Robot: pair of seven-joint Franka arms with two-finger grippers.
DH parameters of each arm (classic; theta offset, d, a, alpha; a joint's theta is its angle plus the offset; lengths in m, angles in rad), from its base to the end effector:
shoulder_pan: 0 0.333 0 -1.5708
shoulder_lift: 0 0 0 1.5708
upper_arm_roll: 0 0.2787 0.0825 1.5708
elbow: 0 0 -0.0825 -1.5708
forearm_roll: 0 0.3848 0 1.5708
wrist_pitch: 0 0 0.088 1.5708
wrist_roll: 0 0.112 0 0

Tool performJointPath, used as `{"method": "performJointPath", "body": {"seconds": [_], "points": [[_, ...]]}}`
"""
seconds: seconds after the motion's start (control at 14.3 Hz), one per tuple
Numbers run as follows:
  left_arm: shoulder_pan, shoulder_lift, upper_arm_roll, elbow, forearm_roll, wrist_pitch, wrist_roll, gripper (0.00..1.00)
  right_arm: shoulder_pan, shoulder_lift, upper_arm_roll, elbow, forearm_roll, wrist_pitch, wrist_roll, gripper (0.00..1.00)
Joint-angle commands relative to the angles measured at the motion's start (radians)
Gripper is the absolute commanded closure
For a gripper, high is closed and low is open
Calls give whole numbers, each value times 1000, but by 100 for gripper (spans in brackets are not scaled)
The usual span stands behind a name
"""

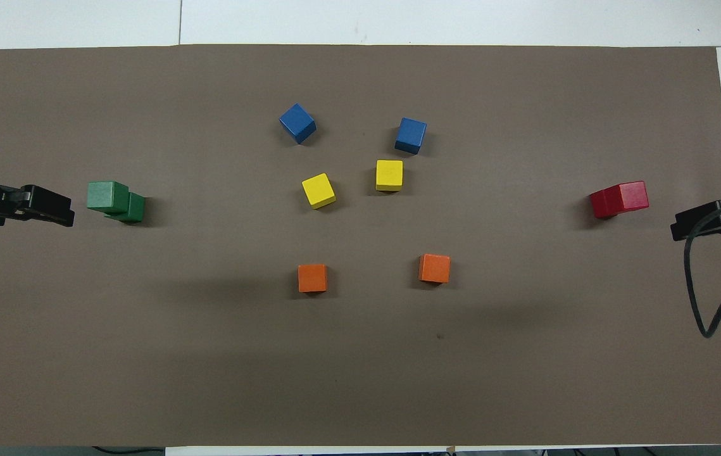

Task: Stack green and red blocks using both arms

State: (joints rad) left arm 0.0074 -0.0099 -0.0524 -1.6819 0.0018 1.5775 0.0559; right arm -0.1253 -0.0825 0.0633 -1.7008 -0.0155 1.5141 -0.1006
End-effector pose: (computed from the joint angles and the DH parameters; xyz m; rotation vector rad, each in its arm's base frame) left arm 0.5474 -0.0246 0.5359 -3.1323 0.1583 0.1483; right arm 0.5224 -0.0332 0.5611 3.1245 0.0594 -0.1653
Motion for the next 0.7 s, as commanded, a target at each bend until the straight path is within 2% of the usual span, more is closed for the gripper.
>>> {"method": "performJointPath", "body": {"seconds": [0.0,0.63], "points": [[0,7,3,16,-3,-10,-5,0,-11,4,7,13,17,-17,19,0],[0,7,3,16,-3,-10,-4,0,-5,1,7,4,11,1,71,0]]}}
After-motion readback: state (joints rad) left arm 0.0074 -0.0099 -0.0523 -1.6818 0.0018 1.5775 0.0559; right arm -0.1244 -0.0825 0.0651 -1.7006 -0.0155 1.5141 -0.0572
